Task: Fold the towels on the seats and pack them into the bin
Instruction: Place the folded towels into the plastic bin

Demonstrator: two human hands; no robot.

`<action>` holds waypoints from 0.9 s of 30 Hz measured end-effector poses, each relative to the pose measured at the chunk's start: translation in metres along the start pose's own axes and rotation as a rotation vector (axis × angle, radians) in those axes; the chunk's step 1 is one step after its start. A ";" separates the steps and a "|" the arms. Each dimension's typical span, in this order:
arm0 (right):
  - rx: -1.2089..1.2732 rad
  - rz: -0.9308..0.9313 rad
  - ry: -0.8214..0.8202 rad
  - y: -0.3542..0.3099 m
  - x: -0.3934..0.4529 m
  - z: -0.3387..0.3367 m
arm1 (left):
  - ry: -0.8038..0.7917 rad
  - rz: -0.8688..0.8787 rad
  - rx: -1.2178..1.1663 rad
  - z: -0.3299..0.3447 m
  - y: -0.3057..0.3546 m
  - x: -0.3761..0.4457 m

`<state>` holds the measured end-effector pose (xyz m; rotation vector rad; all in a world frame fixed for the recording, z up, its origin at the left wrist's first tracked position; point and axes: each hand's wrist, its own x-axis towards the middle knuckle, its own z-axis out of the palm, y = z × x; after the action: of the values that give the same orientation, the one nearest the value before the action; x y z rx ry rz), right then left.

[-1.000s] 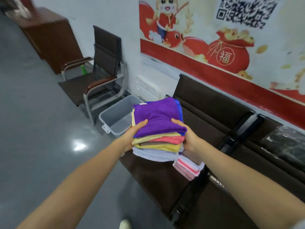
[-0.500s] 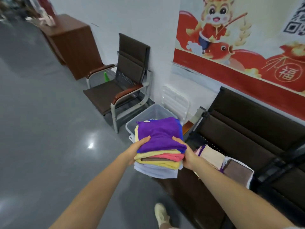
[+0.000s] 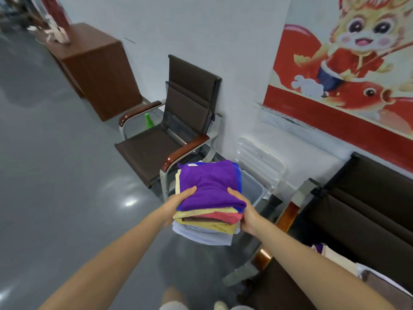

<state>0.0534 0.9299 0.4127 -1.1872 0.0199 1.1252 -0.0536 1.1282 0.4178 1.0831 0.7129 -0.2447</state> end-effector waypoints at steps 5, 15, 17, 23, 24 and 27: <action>0.051 -0.007 0.100 -0.032 0.081 0.018 | -0.075 -0.059 0.056 -0.040 0.068 0.081; 0.375 -0.093 0.350 -0.042 0.237 -0.028 | -0.198 -0.102 0.216 -0.065 0.143 0.281; 0.444 -0.073 0.379 -0.029 0.260 -0.049 | -0.173 -0.144 0.242 -0.061 0.130 0.316; 0.588 -0.012 0.460 0.042 0.347 -0.142 | -0.150 -0.252 0.266 -0.057 0.045 0.448; 0.585 -0.004 0.488 0.063 0.369 -0.164 | -0.146 -0.257 0.293 -0.059 0.024 0.475; 0.569 0.029 0.557 0.116 0.430 -0.226 | -0.068 -0.265 0.330 -0.068 -0.042 0.560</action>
<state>0.3032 1.0474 -0.0032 -0.9434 0.7384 0.7086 0.3193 1.2538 0.0116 1.2847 0.7710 -0.6406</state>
